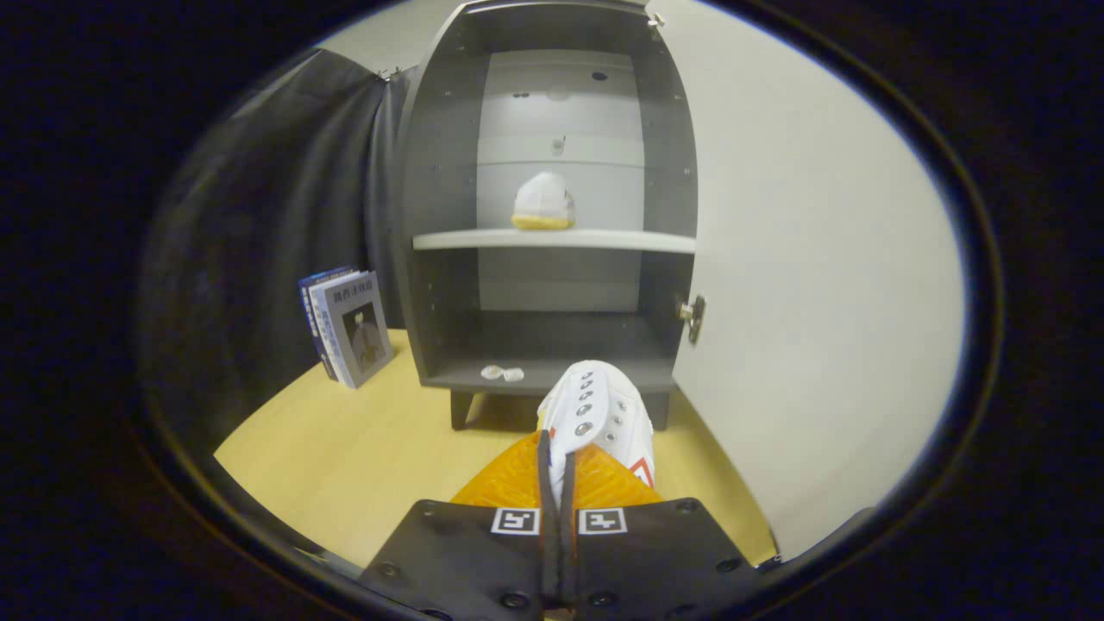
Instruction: Open the shoe cabinet door, grab the shoes and put them into the shoe cabinet, then close the shoe cabinet door.
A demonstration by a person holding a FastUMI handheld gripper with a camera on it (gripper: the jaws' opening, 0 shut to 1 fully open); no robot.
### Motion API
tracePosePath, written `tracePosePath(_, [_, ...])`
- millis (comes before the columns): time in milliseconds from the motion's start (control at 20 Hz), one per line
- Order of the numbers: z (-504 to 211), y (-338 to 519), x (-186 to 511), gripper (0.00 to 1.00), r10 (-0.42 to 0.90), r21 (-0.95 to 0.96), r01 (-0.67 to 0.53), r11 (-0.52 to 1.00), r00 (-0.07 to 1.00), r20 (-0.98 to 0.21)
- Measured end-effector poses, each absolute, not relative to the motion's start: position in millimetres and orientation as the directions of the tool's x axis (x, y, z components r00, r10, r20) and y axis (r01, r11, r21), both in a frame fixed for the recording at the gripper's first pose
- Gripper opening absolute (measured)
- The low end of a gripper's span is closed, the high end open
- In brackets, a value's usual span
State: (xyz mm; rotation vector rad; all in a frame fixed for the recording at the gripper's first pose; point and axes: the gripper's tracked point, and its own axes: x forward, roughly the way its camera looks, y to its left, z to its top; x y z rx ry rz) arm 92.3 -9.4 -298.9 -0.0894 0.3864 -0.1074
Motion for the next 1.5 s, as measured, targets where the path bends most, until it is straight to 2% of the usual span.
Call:
tracePosePath(250, [-191.3, -13.3, 143.8, 0.02, -0.135, -0.141, 0.095, 0.985, 0.943, -0.303])
tracePosePath(500, [-150.9, -35.4, 240.1, 0.02, -0.118, -0.178, 0.069, 0.982, 0.953, -0.281])
tracePosePath(800, [-179.6, -57.8, 372.7, 0.02, -0.088, -0.218, 0.013, 0.976, 0.937, -0.339])
tracePosePath(950, [-201.3, -59.5, 416.8, 0.02, -0.065, -0.223, -0.022, 0.975, 0.923, -0.379])
tracePosePath(1400, [-221.1, -60.4, 434.8, 0.03, -0.046, -0.264, -0.082, 0.961, 0.895, -0.444])
tracePosePath(1500, [-219.9, -66.5, 430.0, 0.13, -0.053, -0.217, -0.051, 0.975, 0.893, -0.447])
